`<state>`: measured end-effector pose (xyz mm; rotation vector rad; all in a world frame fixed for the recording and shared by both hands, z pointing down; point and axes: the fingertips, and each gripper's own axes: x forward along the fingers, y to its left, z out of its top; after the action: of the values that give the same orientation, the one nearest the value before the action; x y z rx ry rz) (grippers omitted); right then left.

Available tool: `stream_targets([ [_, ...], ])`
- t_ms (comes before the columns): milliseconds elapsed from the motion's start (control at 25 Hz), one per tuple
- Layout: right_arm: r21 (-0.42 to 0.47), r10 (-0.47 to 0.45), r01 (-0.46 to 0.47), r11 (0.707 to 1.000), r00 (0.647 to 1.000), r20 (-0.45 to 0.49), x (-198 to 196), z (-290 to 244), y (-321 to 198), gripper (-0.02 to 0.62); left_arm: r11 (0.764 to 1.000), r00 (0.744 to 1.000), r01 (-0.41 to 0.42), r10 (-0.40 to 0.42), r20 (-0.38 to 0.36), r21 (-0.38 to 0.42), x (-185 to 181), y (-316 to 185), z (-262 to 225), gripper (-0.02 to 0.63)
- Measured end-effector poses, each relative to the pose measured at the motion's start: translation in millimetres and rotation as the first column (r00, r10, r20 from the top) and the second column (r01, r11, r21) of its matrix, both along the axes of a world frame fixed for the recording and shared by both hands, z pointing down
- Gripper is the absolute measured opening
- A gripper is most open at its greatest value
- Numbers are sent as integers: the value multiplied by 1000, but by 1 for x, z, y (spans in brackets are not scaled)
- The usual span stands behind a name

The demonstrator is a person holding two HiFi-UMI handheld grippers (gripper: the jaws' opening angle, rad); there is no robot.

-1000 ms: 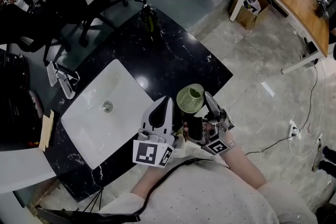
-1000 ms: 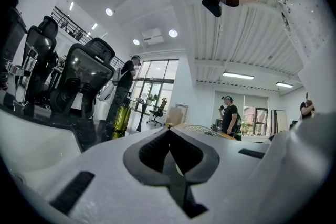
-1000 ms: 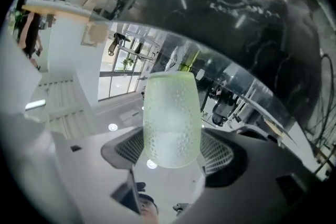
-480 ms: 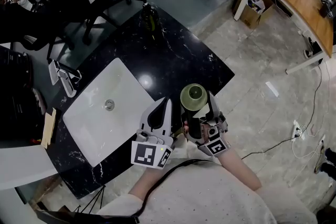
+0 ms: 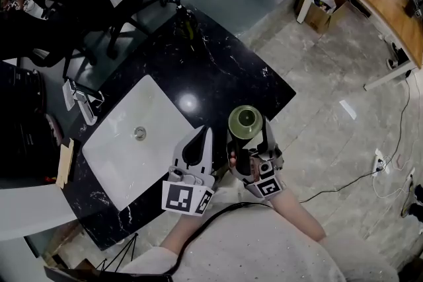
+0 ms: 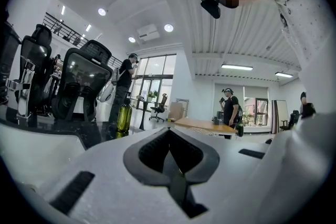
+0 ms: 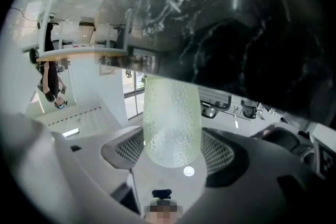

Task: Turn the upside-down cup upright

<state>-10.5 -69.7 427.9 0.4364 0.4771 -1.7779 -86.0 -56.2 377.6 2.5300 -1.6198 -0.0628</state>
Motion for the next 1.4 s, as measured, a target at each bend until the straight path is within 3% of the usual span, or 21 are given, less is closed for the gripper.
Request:
stream_targets([
  [360,13,63,-65,998,995,78,8,1,-7,324,1000,1000,-6,6,28,-9,-1,1,-1,7],
  [680,32,87,-89,996,994,68,12,7,-8,324,1000,999,0,1,35,-19,0,3,2,6],
  [1040,178,146,-150,973,989,30,23,-6,2,330,1000,1000,2,-1,26,-30,-5,8,4,6],
  [1200,275,94,-85,958,995,-21,13,-20,19,328,1000,1000,0,0,17,-28,-5,9,5,7],
  [1400,413,51,13,910,988,-144,1,-45,42,328,1000,1000,-14,14,-6,-21,-1,9,7,7],
])
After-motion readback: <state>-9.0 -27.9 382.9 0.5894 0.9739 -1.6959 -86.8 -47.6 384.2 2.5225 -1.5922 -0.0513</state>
